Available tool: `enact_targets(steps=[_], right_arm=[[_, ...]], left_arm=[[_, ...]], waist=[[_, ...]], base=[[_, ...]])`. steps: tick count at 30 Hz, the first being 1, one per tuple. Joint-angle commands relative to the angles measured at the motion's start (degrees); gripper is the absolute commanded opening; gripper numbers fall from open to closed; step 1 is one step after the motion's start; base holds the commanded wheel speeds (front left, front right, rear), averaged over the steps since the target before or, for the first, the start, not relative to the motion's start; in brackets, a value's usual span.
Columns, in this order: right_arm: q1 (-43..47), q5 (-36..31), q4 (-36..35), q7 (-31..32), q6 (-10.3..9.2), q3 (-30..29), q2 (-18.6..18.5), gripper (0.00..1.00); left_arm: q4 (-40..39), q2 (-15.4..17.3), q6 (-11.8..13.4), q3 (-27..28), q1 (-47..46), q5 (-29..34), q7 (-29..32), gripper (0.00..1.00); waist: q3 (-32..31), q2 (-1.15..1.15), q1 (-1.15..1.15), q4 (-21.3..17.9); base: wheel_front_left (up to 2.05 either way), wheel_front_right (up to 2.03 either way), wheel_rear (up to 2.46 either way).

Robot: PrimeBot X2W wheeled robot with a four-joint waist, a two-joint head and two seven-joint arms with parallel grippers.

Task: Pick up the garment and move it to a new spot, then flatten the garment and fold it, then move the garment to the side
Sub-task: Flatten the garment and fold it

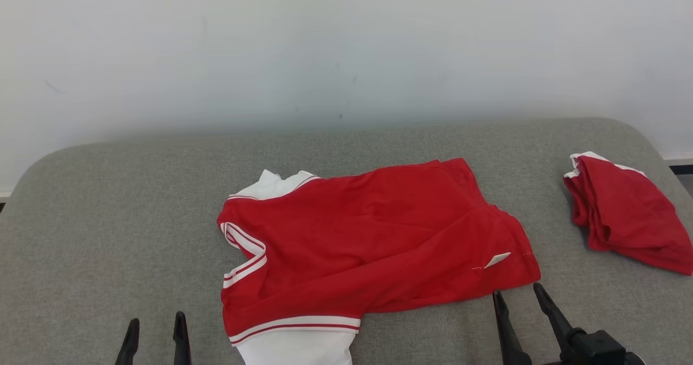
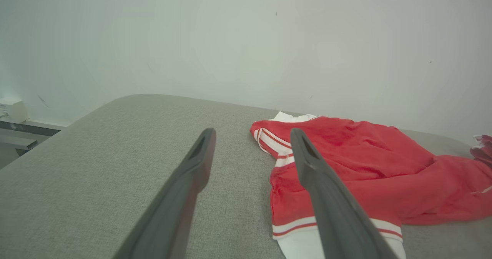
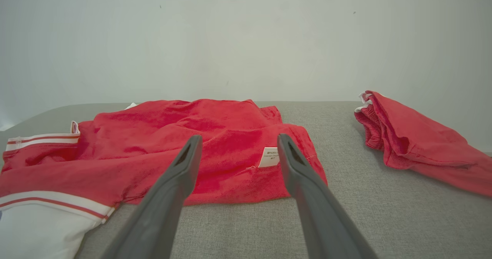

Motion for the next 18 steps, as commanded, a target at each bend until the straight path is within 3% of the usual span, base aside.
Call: enact_targets(steps=[1,18], right_arm=[[0.8,0.2,-0.3,0.3,-0.17,0.3,0.3,1.00],[-0.3,0.1,-0.2,1.4,-0.17,1.1,0.6,1.00]], left_arm=[[-0.1,0.0,0.1,0.0,0.3,-0.6,0.0,1.00],[2.1,0.0,1.1,-0.9,1.4,-1.1,0.0,1.00]], waist=[[-0.3,0.00,0.00,0.0],[-0.7,0.00,0.00,0.1]], base=[[0.00,0.00,0.00],[0.00,0.00,0.00]])
